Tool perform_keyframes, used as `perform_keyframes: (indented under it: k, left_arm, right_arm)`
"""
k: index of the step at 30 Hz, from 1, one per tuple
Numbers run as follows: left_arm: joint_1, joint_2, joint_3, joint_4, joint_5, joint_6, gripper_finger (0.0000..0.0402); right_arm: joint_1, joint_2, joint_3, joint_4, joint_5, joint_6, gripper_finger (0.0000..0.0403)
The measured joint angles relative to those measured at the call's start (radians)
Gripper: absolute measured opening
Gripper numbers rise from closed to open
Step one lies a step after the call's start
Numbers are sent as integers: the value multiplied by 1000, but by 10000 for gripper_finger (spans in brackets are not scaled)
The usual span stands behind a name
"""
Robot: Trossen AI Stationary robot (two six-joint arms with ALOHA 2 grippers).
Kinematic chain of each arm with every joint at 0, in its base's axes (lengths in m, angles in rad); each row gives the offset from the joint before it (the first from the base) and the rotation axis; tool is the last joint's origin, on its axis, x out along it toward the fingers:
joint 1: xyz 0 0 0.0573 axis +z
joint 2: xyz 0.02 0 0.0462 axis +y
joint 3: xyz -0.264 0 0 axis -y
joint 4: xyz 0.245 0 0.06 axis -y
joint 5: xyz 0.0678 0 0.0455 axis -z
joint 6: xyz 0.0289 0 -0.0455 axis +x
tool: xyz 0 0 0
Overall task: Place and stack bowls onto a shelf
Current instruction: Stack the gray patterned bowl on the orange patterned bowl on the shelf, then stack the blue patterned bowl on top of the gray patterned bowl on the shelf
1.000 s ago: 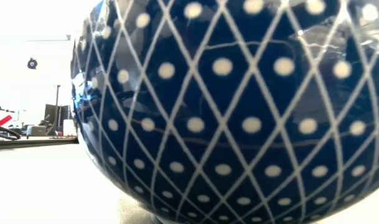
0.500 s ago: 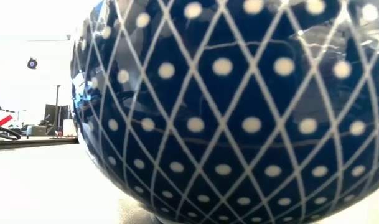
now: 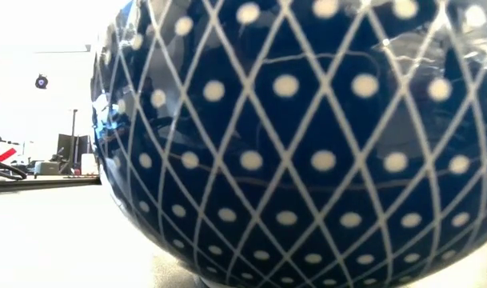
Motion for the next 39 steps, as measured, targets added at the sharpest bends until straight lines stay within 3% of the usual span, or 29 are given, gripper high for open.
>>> perform_keyframes:
  k: [13,20,25,32,39]
  left_arm:
    - [0,0,0,-4,0,-2,138]
    - [0,0,0,-6,0,-2,138]
    - [0,1,0,4,57,-3,138]
    - [1,9,-9,18,150,-66,138]
    - [-30,53,-56,50,256,-176,138]
  right_arm:
    - [2,-13,1,2,2,-10,122]
    - [8,-56,42,-40,28,82,151]
    - [22,-76,131,-203,12,320,157]
    - [88,-77,193,-505,-164,509,144]
    - [221,-75,187,-627,-163,632,133]
